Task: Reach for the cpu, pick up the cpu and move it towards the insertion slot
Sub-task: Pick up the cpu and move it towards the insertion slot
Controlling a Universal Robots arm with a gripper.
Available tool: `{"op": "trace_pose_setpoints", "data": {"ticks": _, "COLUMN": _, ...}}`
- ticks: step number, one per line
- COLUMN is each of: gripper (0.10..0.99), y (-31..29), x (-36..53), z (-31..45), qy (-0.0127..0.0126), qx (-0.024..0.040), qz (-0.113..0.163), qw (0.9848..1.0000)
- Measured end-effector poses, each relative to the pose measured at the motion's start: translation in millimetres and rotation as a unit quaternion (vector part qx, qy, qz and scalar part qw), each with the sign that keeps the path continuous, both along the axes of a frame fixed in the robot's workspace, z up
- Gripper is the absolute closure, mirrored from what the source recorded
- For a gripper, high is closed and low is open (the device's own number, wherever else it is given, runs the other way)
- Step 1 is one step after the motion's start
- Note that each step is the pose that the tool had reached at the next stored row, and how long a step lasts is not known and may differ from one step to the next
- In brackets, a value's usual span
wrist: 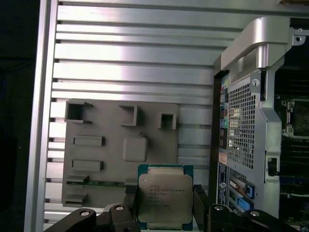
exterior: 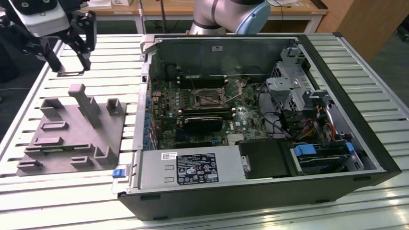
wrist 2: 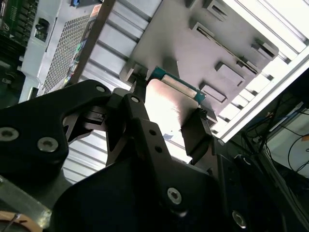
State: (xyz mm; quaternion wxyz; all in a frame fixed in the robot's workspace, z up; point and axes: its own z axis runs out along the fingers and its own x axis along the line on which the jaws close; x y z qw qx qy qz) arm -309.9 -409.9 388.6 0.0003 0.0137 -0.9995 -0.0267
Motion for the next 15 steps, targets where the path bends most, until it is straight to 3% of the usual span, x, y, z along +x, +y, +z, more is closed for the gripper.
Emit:
{"op": "trace_pose_setpoints", "data": {"ticks": 7, "gripper": 0.545, "y": 0.0, "x": 20.4, "z": 0.0, "qy": 0.0001, "qx": 0.0000, "qz": 0.000, "qw": 1.0000}}
{"op": "trace_pose_setpoints", "data": {"ticks": 15, "gripper": 0.545, "y": 0.0, "x": 50.2, "z": 0.0, "qy": 0.0006, "qx": 0.0000, "qz": 0.000, "qw": 1.0000}}
